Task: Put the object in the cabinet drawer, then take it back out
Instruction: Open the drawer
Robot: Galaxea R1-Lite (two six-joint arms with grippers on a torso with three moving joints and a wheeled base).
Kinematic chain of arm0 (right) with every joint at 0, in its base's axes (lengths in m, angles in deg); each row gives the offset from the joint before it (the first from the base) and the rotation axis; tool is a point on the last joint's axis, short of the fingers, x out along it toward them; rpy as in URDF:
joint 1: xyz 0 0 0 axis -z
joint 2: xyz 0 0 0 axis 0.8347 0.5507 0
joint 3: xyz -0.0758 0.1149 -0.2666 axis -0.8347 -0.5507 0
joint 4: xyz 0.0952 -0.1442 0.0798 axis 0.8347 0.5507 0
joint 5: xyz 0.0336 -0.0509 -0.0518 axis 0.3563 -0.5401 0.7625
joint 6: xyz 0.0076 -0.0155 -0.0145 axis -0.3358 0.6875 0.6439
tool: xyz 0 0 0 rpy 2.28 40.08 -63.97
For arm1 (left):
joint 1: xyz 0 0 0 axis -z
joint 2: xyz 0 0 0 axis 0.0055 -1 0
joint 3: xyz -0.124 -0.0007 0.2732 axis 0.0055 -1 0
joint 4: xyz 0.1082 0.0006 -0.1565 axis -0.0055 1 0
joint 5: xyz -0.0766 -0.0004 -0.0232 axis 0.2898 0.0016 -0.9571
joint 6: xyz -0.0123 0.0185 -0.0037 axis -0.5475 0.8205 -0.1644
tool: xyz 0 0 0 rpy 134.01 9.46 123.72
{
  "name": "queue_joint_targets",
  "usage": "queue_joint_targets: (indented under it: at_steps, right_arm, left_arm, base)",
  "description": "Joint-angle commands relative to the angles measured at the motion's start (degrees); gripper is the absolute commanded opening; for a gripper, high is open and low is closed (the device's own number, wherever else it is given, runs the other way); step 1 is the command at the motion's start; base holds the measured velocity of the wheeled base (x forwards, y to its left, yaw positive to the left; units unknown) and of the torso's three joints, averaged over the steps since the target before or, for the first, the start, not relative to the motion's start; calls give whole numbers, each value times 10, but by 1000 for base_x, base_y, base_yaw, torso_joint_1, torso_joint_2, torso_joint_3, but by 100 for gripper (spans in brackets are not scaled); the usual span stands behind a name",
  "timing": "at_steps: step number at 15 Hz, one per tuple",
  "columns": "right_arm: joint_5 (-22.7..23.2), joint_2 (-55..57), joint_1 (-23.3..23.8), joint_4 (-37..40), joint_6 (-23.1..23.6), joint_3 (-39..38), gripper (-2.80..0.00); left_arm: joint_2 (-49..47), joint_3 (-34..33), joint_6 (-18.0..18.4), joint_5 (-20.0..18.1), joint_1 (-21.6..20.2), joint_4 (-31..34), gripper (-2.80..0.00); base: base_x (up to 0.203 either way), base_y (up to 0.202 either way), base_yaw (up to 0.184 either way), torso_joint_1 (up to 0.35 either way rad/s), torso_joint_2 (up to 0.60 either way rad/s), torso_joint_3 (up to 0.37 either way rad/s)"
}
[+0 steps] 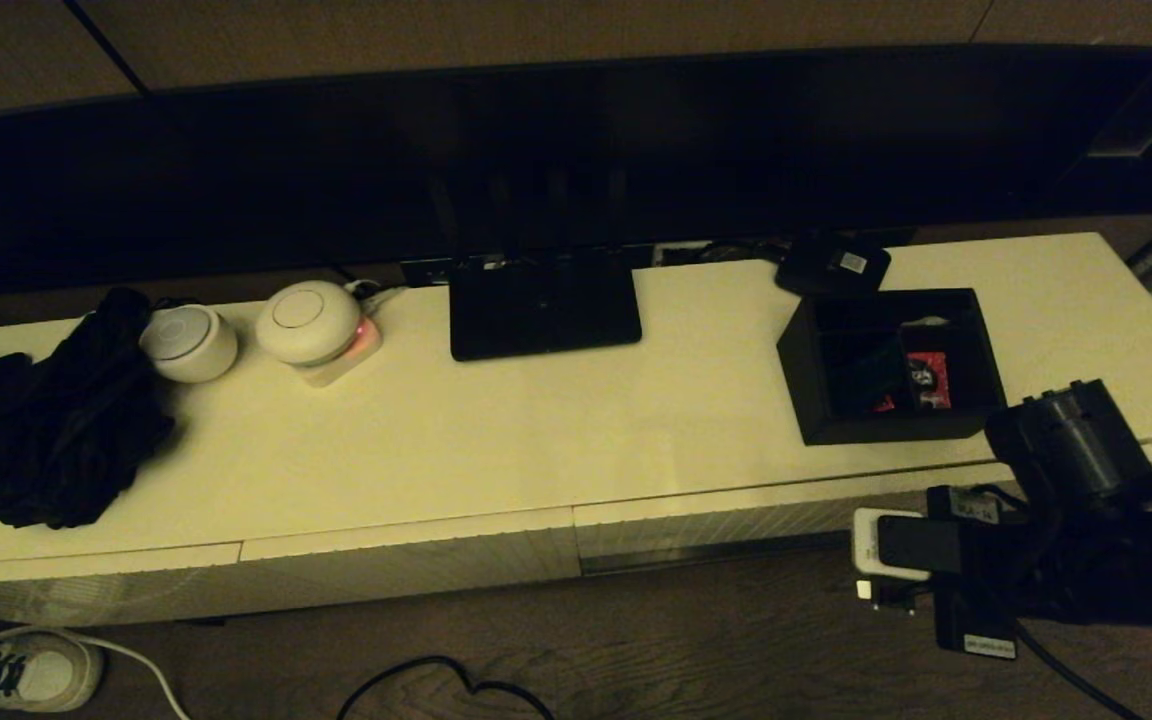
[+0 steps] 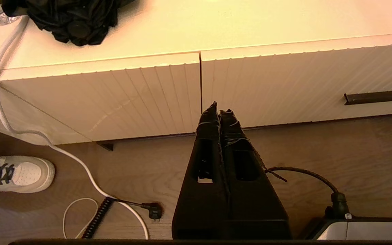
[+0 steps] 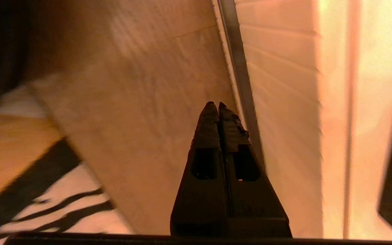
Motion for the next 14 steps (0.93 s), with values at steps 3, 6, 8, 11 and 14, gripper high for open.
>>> queue_joint_targets:
  at_steps: [3, 6, 8, 11, 14]
  right_arm:
    - [-2, 57, 0, -98, 37, -68, -280]
    - [-2, 82, 0, -193, 57, -109, -280]
    - [-2, 91, -1, -216, 68, -120, -280]
    - [-2, 108, -1, -264, 105, -148, -280]
    - [-2, 149, -1, -320, 114, -168, -280]
  left_arm:
    - [0, -2, 0, 0, 0, 0, -280]
    - [0, -2, 0, 0, 0, 0, -280]
    - [0, -2, 0, 0, 0, 0, -280]
    - [0, -2, 0, 0, 0, 0, -280]
    - [0, -2, 0, 0, 0, 0, -280]
  base:
    - [0, 0, 0, 0, 0, 0]
    - [0, 0, 0, 0, 0, 0]
    - [0, 0, 0, 0, 0, 0]
    - [0, 0, 0, 0, 0, 0]
    - [0, 0, 0, 0, 0, 0]
